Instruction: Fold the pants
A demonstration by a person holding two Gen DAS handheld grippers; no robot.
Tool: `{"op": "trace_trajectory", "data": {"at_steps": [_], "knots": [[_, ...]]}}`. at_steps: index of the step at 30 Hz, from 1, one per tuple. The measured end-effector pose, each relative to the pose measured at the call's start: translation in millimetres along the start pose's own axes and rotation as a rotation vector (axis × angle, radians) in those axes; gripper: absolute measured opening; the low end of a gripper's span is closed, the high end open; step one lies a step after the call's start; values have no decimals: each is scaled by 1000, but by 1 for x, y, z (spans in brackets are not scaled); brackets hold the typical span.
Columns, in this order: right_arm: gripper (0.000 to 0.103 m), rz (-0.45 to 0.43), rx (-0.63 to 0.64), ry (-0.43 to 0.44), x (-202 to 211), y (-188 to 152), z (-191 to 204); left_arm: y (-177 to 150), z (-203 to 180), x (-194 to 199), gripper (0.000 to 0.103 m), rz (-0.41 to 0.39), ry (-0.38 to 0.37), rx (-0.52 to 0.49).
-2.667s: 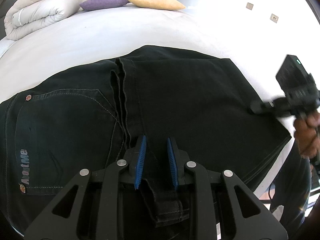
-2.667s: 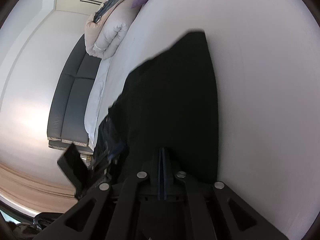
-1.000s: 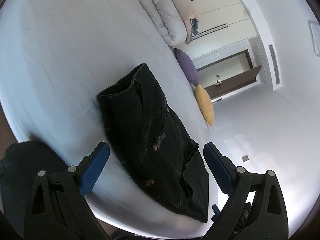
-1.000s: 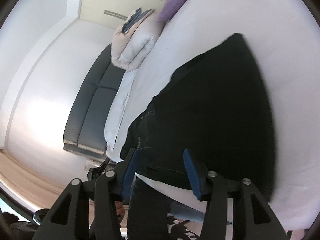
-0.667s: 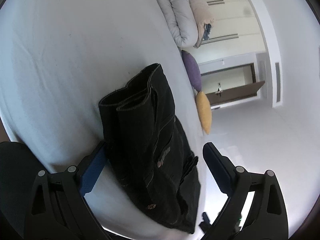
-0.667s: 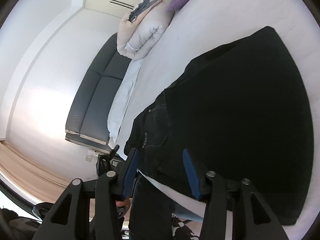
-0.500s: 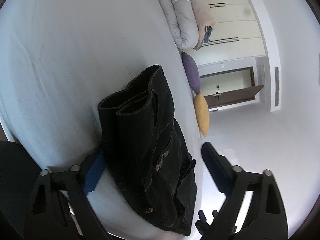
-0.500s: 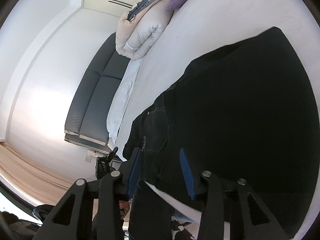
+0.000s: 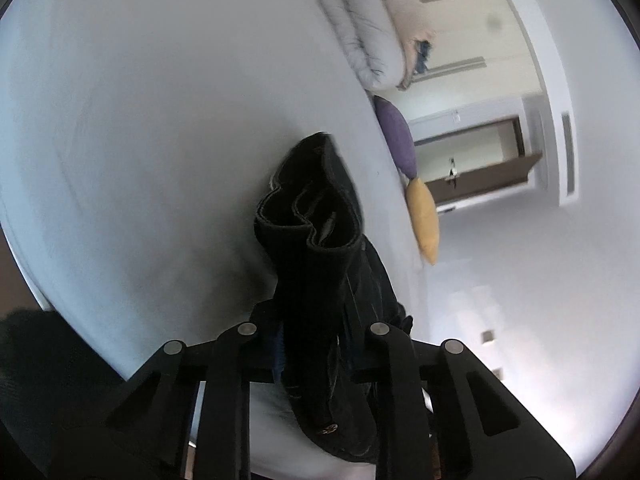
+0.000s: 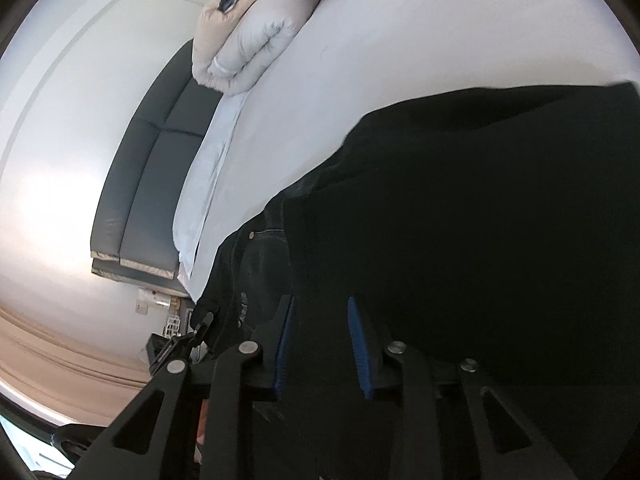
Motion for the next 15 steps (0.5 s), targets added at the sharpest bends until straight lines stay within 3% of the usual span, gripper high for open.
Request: {"op": "trace_trajectory", "data": {"at_steps": [8,10,13,15], "knots": [[29,117,36,5,-60,16,15,-10,-81,-6,19,-33,51,-278],[0,134,20,-59,-70,14,3,-14,-96,-11,19,-33,58,-327],[0,109,-21,-9,-69,10,-12,-25,-125,-18,19,-36,75,-431],[0,98,9,-33,-68,7,-10,-37,-143,-21,19,-32,83,-502]]}}
Point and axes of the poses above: each gripper's, at about its wrist camera, not at the fingertips, and x roughly against the way its jaws point, z to its left, y to its top, the point moved 2 cm from there along -x, roughly the way its jaws point, and after that the axes turned 10 degrees about x, right-handed, at the moved point
